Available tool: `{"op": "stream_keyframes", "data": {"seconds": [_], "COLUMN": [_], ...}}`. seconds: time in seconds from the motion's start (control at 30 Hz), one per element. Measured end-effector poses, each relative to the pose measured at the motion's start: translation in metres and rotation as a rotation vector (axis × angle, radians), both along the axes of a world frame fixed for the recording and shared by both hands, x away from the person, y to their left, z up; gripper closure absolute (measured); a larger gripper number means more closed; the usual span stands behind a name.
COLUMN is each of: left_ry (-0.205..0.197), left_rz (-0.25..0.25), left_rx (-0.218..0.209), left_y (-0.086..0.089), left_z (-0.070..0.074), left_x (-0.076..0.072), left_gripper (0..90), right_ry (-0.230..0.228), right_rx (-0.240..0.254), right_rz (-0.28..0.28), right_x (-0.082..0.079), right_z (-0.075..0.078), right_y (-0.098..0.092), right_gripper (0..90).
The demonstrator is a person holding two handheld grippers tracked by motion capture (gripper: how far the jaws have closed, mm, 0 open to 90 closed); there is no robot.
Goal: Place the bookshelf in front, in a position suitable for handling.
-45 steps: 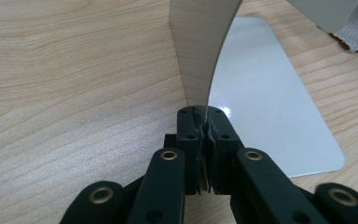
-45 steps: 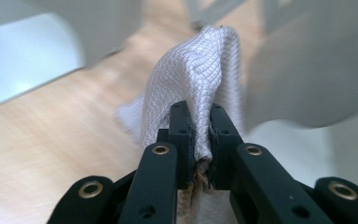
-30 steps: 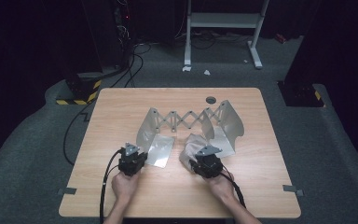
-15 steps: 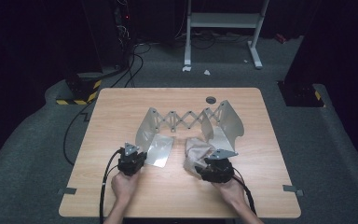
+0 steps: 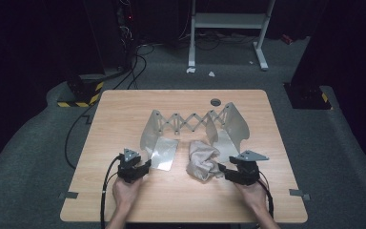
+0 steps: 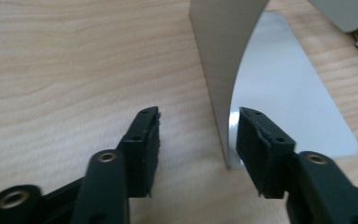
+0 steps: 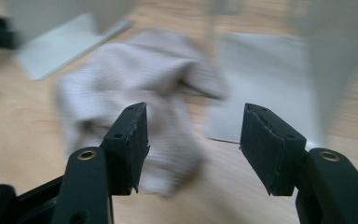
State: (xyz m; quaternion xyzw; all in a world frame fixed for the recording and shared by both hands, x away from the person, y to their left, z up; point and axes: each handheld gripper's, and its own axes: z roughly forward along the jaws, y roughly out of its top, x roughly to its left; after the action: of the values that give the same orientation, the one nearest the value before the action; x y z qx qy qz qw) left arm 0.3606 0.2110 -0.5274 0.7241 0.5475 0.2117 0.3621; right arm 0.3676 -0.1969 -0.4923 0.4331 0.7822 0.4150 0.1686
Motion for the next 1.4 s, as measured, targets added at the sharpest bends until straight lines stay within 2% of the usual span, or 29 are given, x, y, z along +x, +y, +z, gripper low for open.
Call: {"op": "stream_keyframes", "data": {"seconds": [0.03, 0.1, 0.17, 0.27, 0.33, 0.47, 0.53, 0.7, 0.9, 0.97, 1.07, 1.23, 1.33, 1.4], "left_ry": [0.01, 0.02, 0.029, 0.047, 0.046, 0.064, 0.072, 0.082, 0.069, 0.068, 0.061, 0.088, 0.106, 0.129], "left_rz": [-0.005, -0.02, -0.042, -0.088, -0.115, -0.173, -0.2, -0.281, -0.374, -0.406, -0.448, -0.457, -0.442, -0.435], "left_rx": [0.014, -0.001, -0.003, -0.008, -0.003, -0.007, -0.004, 0.001, -0.007, -0.001, 0.013, 0.032, 0.05, 0.081], "left_y": [0.0, 0.001, 0.0, -0.006, -0.014, -0.032, -0.042, -0.072, -0.11, -0.125, -0.147, -0.177, -0.188, -0.192], "left_z": [0.001, 0.003, 0.005, 0.008, 0.01, 0.012, 0.014, 0.02, 0.033, 0.036, 0.038, 0.031, 0.025, 0.02], "left_x": [-0.003, -0.012, -0.019, -0.027, -0.029, -0.029, -0.027, -0.02, -0.007, -0.002, 0.006, 0.026, 0.033, 0.037], "left_gripper": [43.7, 41.9, 41.5, 40.7, 40.6, 39.6, 38.6, 36.4, 35.0, 34.5, 33.9, 30.4, 29.8, 30.5], "right_ry": [-0.005, 0.001, -0.004, -0.001, 0.0, -0.003, 0.025, 0.003, 0.001, 0.02, 0.036, 0.036, 0.036, 0.034], "right_rx": [-0.011, -0.036, -0.06, -0.08, -0.097, -0.102, -0.105, -0.107, -0.132, -0.141, -0.121, -0.122, -0.122, -0.122], "right_rz": [-0.034, -0.114, -0.167, -0.224, -0.248, -0.271, -0.282, -0.271, -0.255, -0.256, -0.262, -0.258, -0.258, -0.255], "right_x": [0.002, 0.009, 0.014, 0.023, 0.031, 0.043, 0.049, 0.055, 0.062, 0.065, 0.067, 0.068, 0.068, 0.068], "right_z": [-0.001, -0.006, -0.009, -0.014, -0.016, -0.021, -0.023, -0.021, -0.027, -0.031, -0.033, -0.033, -0.033, -0.033], "right_y": [-0.006, -0.015, -0.021, -0.029, -0.034, -0.037, -0.039, -0.038, -0.033, -0.032, -0.032, -0.032, -0.032, -0.033], "right_gripper": [43.2, 46.6, 49.8, 50.8, 51.0, 51.3, 50.9, 50.0, 50.2, 50.2, 49.6, 48.6, 48.5, 48.2]}}
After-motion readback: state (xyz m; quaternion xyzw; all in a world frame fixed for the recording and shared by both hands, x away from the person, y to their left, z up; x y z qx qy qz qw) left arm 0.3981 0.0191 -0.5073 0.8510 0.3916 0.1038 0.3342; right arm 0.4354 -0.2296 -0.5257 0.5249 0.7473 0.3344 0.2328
